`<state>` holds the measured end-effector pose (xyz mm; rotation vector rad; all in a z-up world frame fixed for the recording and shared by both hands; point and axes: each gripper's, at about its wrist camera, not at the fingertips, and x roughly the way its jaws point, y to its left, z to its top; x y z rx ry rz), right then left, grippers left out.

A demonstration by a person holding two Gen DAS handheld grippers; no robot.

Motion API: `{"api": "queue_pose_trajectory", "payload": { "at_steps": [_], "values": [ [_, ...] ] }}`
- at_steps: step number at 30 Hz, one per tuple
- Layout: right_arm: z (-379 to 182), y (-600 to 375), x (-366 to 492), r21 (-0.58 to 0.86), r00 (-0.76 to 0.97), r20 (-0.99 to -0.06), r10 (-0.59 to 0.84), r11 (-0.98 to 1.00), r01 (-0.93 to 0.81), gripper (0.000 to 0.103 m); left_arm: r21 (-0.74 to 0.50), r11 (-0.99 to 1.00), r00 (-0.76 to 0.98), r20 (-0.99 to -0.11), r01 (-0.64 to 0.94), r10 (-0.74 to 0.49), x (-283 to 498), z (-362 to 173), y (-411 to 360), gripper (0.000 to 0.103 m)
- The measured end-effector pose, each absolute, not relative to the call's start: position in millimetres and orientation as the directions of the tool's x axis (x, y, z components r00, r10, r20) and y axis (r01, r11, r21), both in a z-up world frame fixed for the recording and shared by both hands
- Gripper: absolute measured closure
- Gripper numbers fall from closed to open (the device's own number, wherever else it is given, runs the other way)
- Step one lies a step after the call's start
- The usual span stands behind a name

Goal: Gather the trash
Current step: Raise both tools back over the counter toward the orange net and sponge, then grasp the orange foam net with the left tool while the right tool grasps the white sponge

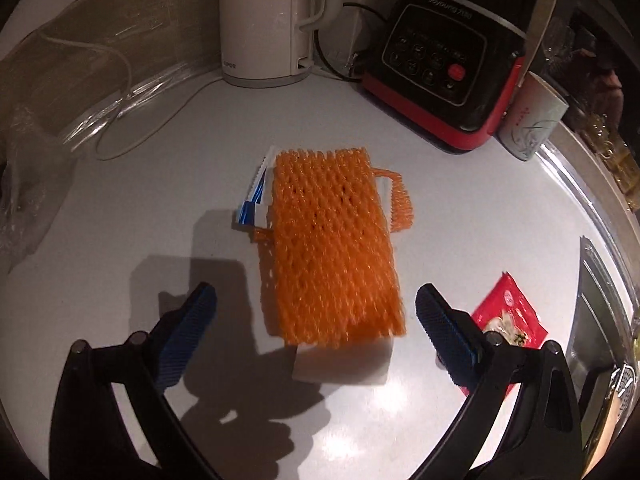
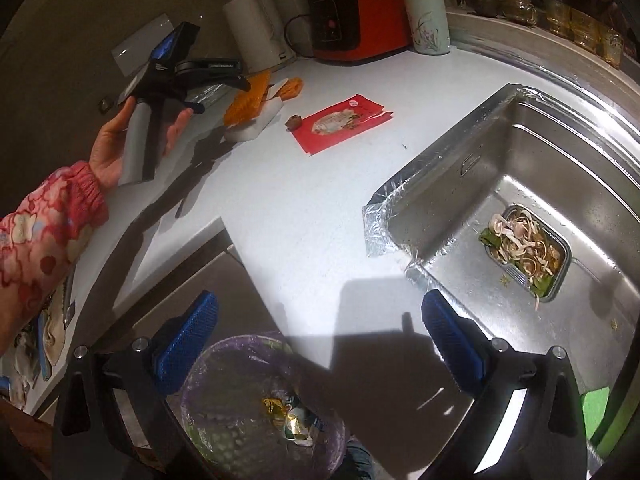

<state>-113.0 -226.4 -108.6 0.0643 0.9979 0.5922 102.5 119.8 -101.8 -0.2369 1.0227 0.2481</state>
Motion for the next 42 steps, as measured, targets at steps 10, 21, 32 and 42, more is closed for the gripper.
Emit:
{"api": "queue_pose_trajectory", "payload": {
  "at_steps": [10,21,32,42],
  "values": [
    [-119,-224,-80,0.351,0.349,-0.768,0.537,0.809,-0.472,0.002,-0.092,0.953,0.452,-0.891,-0.290,0.051,121,-126,116,0.049],
    [-119,-200,-58,0.348,0.330,-0.760,0.560,0.780,-0.521,0.002,-0.199,0.943,0.539,-0.842,-0.266,-0.026,96,-101,126,0.085],
    [-91,-76,23,0.315,0.415,-0.738,0.532,0.816,-0.485,0.002,-0.160,0.953,0.628,-0.777,-0.256,0.038,9,-56,121,0.085],
    [-125,43,70,0.166,0.454,-0.838,0.302,0.935,-0.315,0.002,-0.197,0.915,0.636,-0.768,-0.351,0.079,-74,-46,151,0.085]
  ]
}}
